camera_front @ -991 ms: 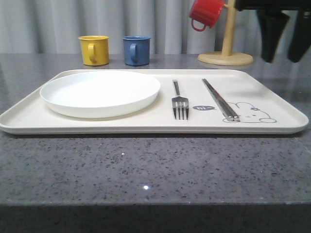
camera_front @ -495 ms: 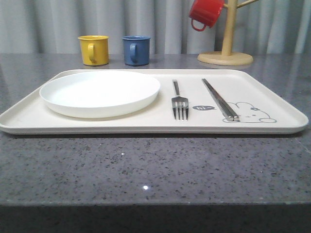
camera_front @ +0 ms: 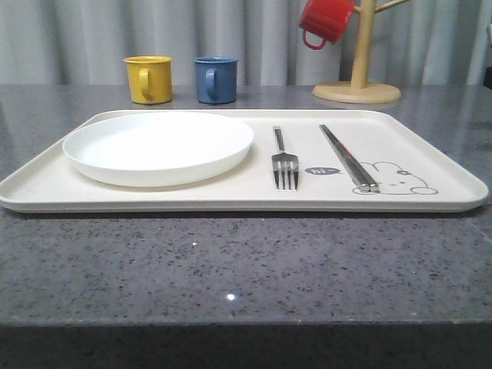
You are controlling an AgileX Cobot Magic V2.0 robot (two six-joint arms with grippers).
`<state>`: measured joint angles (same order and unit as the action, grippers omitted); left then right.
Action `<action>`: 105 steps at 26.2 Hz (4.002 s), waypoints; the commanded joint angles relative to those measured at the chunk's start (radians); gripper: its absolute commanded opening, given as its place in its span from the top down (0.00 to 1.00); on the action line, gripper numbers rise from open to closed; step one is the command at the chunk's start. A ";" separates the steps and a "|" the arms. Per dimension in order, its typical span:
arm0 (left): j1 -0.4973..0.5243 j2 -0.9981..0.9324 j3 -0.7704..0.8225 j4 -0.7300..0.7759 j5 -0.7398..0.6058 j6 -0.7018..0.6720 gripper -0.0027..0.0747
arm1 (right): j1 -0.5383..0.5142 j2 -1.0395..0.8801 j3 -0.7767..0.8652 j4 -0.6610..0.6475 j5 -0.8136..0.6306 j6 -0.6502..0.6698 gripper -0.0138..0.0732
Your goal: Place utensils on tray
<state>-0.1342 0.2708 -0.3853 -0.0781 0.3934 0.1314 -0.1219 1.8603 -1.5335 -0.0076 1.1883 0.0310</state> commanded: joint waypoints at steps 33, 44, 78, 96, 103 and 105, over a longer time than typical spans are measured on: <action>0.002 0.007 -0.030 -0.010 -0.083 -0.008 0.99 | 0.361 -0.147 -0.028 0.190 -0.034 0.225 0.87; 0.002 0.007 -0.030 -0.010 -0.083 -0.008 0.99 | 0.361 -0.079 -0.028 0.155 -0.090 0.249 0.87; 0.002 0.007 -0.030 -0.010 -0.083 -0.008 0.99 | 0.361 -0.540 0.069 0.065 -0.142 0.078 0.85; 0.002 0.007 -0.030 -0.010 -0.083 -0.008 0.99 | 0.361 -1.386 1.058 -0.054 -0.849 0.078 0.92; 0.002 0.007 -0.030 -0.010 -0.083 -0.008 0.99 | 0.361 -1.639 1.151 -0.054 -0.883 0.078 0.92; 0.002 0.007 -0.030 -0.010 -0.083 -0.008 0.99 | 0.361 -1.661 1.151 -0.054 -0.879 0.078 0.92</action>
<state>-0.1342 0.2708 -0.3853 -0.0781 0.3934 0.1314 0.2416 0.2115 -0.3595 -0.0478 0.3962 0.1185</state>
